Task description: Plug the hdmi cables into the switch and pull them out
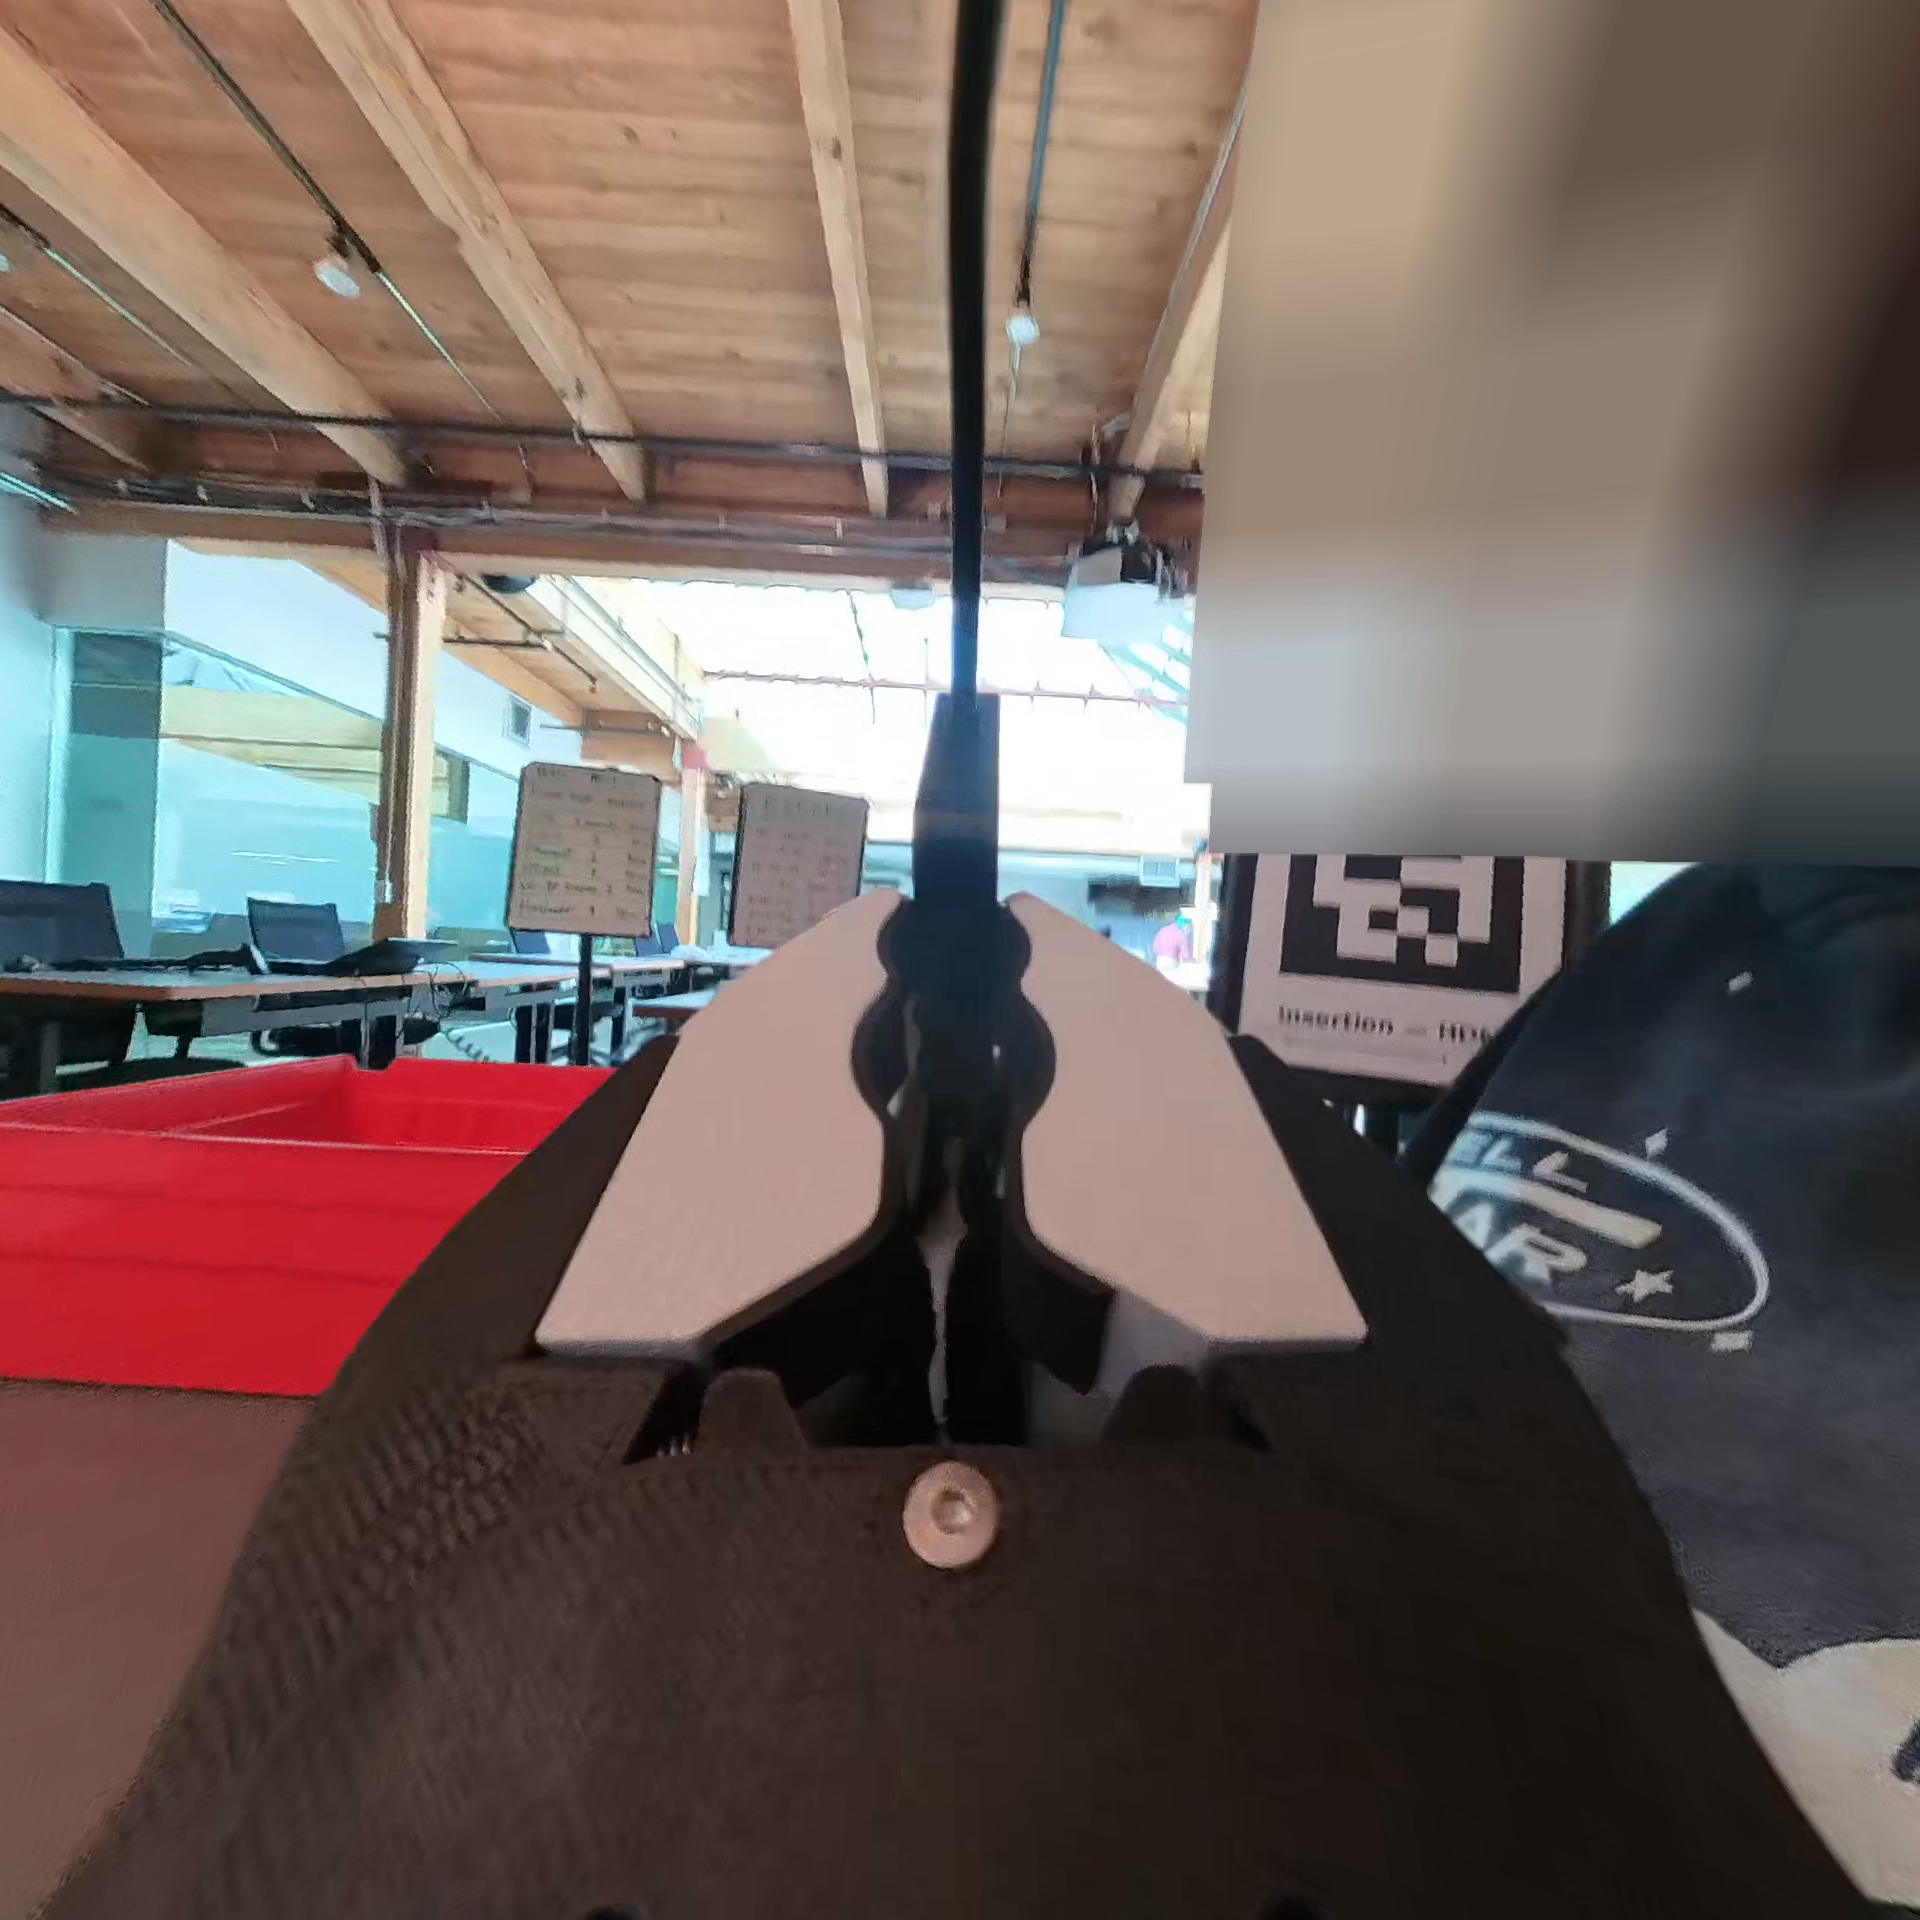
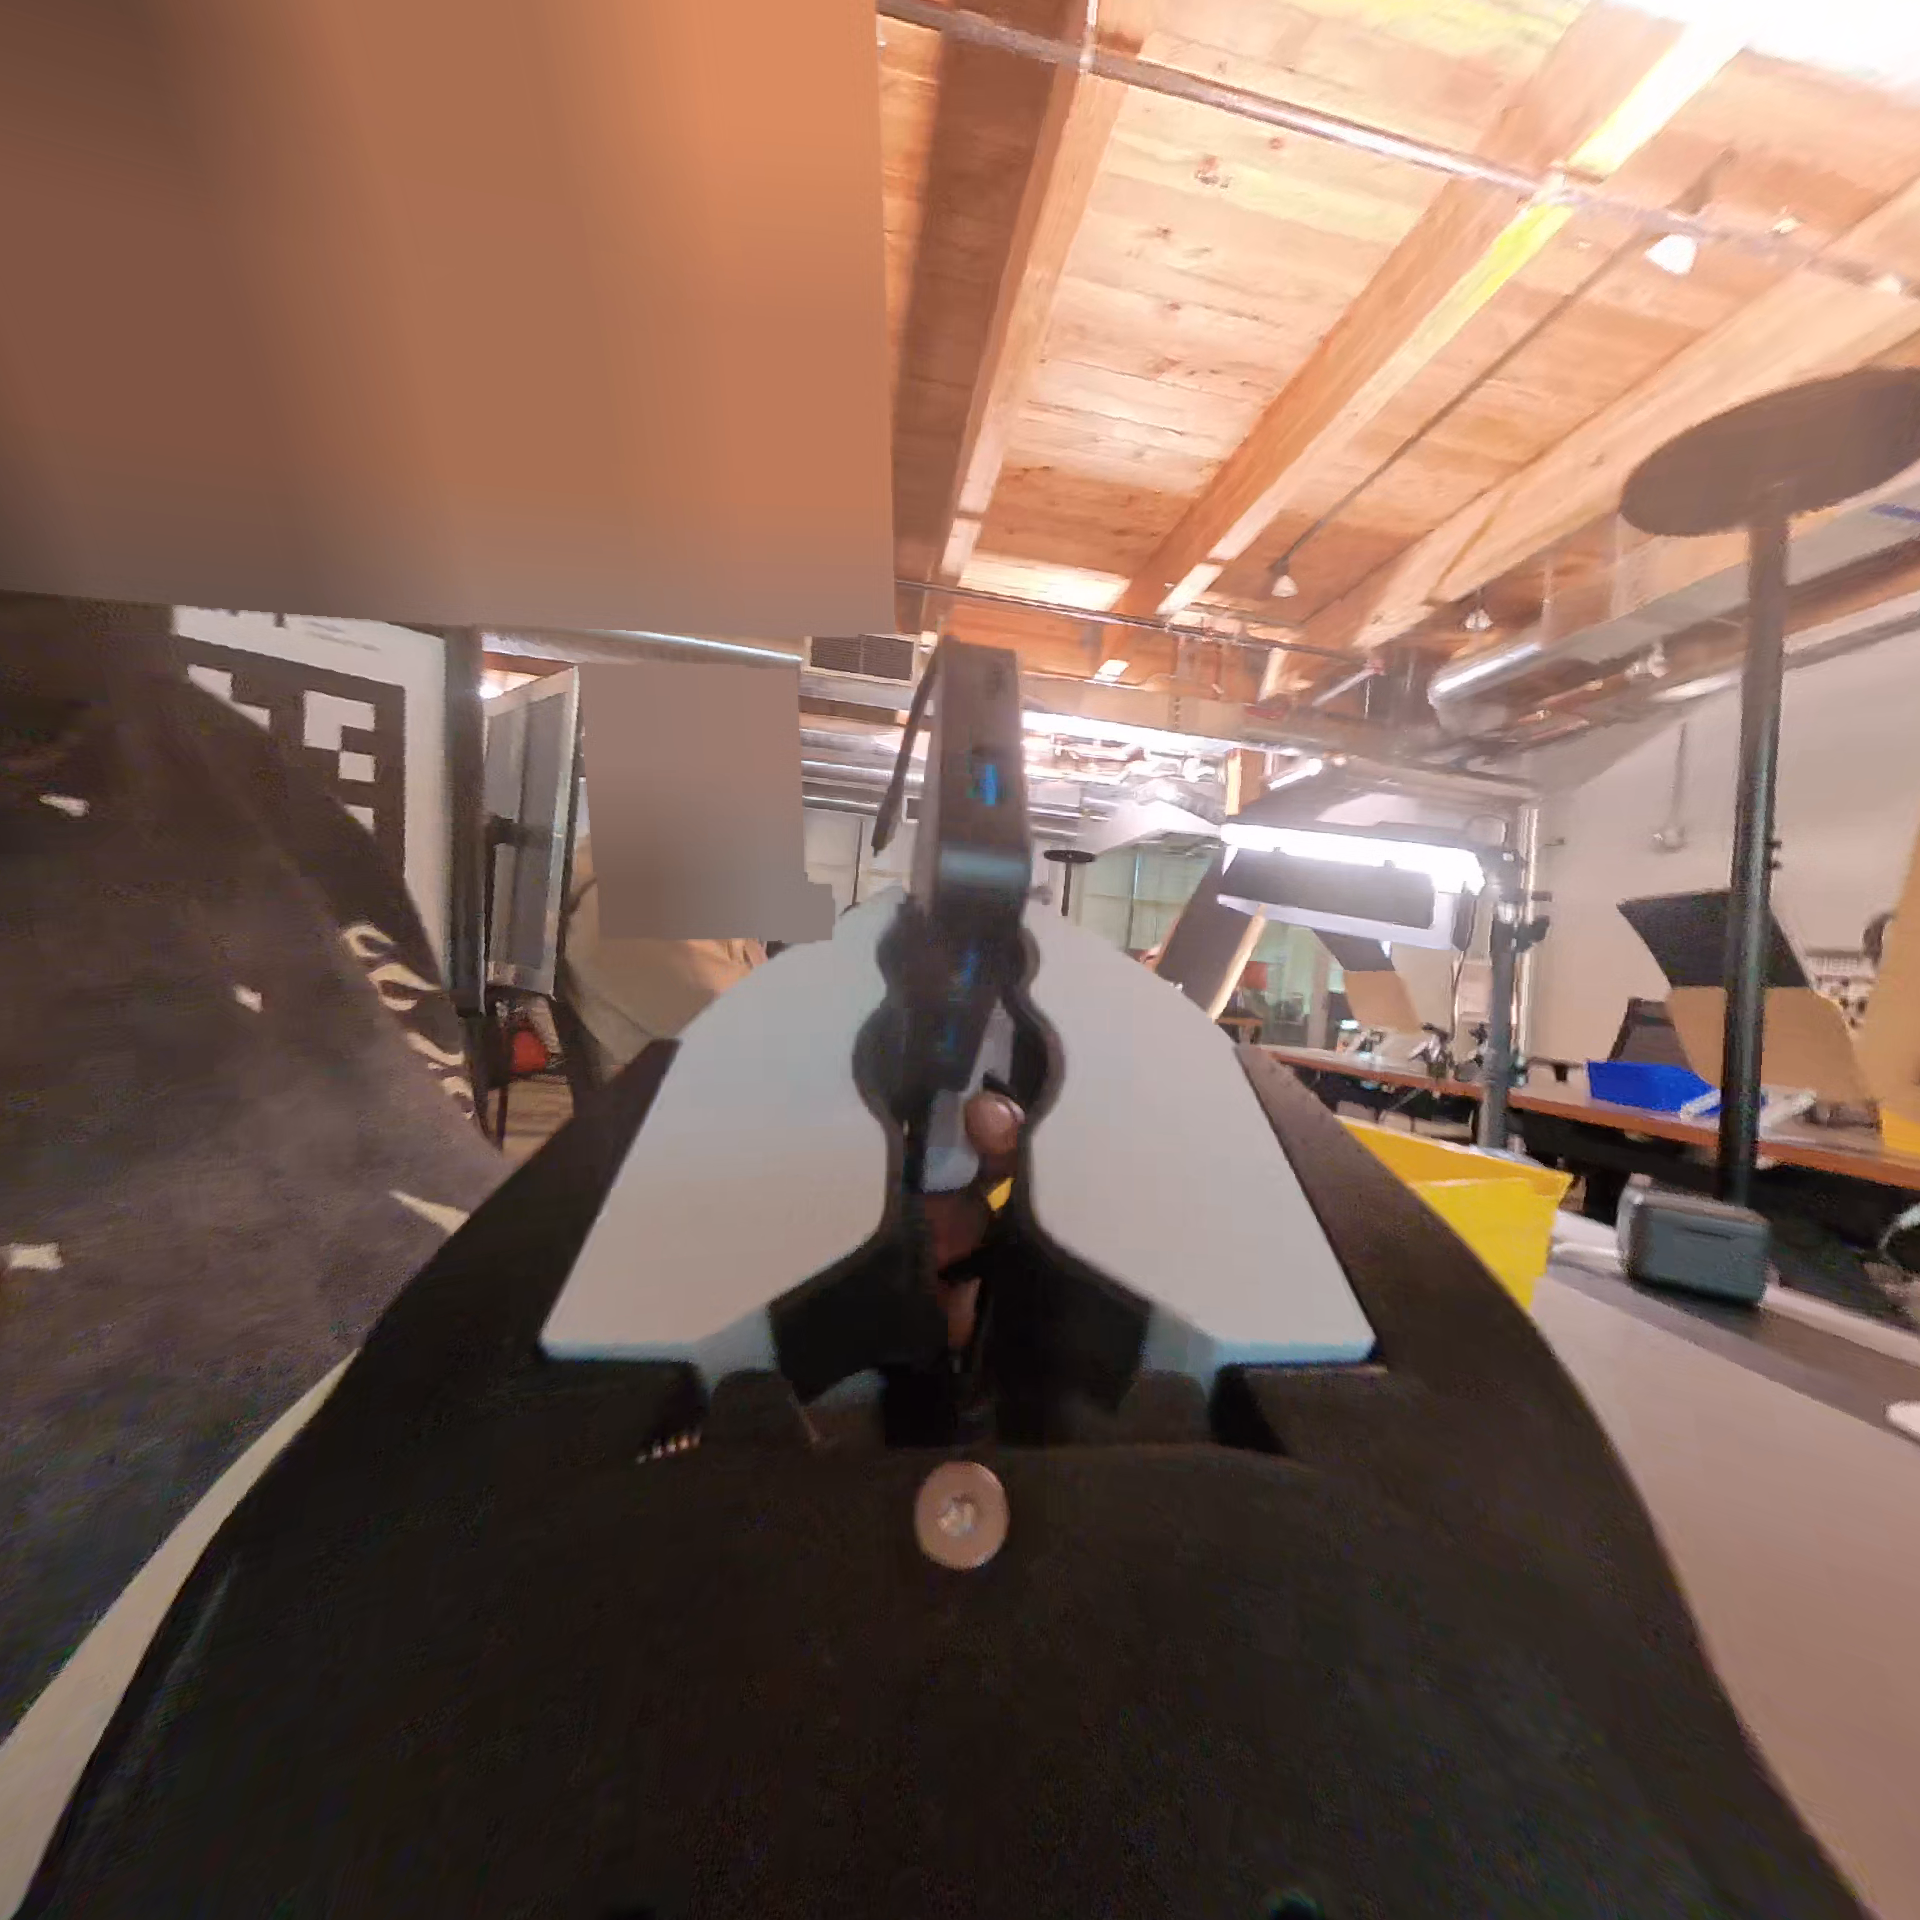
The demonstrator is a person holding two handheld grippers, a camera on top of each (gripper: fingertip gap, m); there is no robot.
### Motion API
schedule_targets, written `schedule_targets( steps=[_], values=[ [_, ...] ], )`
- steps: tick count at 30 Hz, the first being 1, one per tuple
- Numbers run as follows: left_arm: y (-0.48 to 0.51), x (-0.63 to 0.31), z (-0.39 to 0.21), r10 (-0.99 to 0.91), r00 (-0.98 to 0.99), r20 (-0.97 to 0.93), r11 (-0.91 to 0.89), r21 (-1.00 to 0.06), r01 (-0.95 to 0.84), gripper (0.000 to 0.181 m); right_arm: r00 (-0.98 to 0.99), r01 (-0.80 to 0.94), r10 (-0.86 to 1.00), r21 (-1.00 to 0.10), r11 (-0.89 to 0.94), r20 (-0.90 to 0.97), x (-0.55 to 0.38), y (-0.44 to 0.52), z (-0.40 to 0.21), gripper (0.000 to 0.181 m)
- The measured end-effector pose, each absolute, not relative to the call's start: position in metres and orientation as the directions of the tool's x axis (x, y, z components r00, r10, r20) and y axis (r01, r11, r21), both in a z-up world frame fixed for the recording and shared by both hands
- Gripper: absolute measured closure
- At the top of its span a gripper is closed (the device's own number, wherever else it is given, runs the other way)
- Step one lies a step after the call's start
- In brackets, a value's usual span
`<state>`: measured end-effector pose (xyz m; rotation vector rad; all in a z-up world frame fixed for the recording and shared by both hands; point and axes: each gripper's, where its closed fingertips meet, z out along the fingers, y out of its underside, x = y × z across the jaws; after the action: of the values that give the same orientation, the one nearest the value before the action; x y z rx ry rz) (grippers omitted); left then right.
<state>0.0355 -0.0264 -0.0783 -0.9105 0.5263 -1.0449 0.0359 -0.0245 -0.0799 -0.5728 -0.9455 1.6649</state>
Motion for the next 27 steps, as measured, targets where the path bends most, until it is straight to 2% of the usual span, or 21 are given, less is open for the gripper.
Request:
schedule_targets(
  steps=[4, 6, 9, 13, 17, 20, 22, 23, 27],
  values=[
    [-0.025, 0.04, -0.081, -0.891, 0.453, 0.026, 0.212, -0.858, 0.467, 0.166, -0.216, -0.597, 0.954, -0.801, 0.041, 0.209, 0.043, -0.026, -0.078, 0.168],
    [-0.012, 0.033, -0.087, -0.853, 0.514, 0.088, 0.187, -0.868, 0.459, 0.162, -0.047, -0.595, 0.959, -0.779, 0.199, 0.28, 0.042, -0.017, -0.077, 0.167],
    [0.01, 0.019, -0.104, -0.751, 0.639, 0.169, 0.15, -0.898, 0.414, 0.146, 0.246, -0.55, 0.897, -0.709, 0.441, 0.366, 0.046, -0.001, -0.069, 0.167],
    [0.008, 0.005, -0.098, -0.667, 0.74, 0.088, 0.288, -0.885, 0.365, 0.13, 0.473, -0.377, 0.749, -0.662, 0.647, 0.463, 0.043, 0.014, -0.067, 0.167],
    [-0.005, -0.017, -0.084, -0.493, 0.869, -0.047, 0.518, -0.819, 0.249, 0.121, 0.51, -0.209, 0.566, -0.545, 0.812, 0.647, 0.028, 0.005, -0.069, 0.167],
    [-0.021, -0.021, -0.077, -0.452, 0.887, -0.088, 0.595, -0.771, 0.227, 0.119, 0.501, 0.013, 0.267, -0.315, 0.949, 0.823, 0.016, 0.0, -0.077, 0.167],
    [-0.022, -0.019, -0.08, -0.467, 0.882, -0.064, 0.554, -0.798, 0.235, 0.112, 0.444, 0.163, 0.059, -0.146, 0.976, 0.894, 0.008, 0.001, -0.085, 0.168],
    [-0.02, -0.016, -0.082, -0.468, 0.882, -0.058, 0.527, -0.819, 0.226, 0.104, 0.409, 0.21, 0.015, -0.11, 0.972, 0.912, 0.003, 0.003, -0.089, 0.167],
    [-0.004, -0.008, -0.102, -0.358, 0.919, -0.165, 0.433, -0.901, 0.007, 0.082, 0.332, 0.119, 0.112, -0.159, 0.98, 0.937, -0.009, -0.01, -0.101, 0.167]
  ],
)
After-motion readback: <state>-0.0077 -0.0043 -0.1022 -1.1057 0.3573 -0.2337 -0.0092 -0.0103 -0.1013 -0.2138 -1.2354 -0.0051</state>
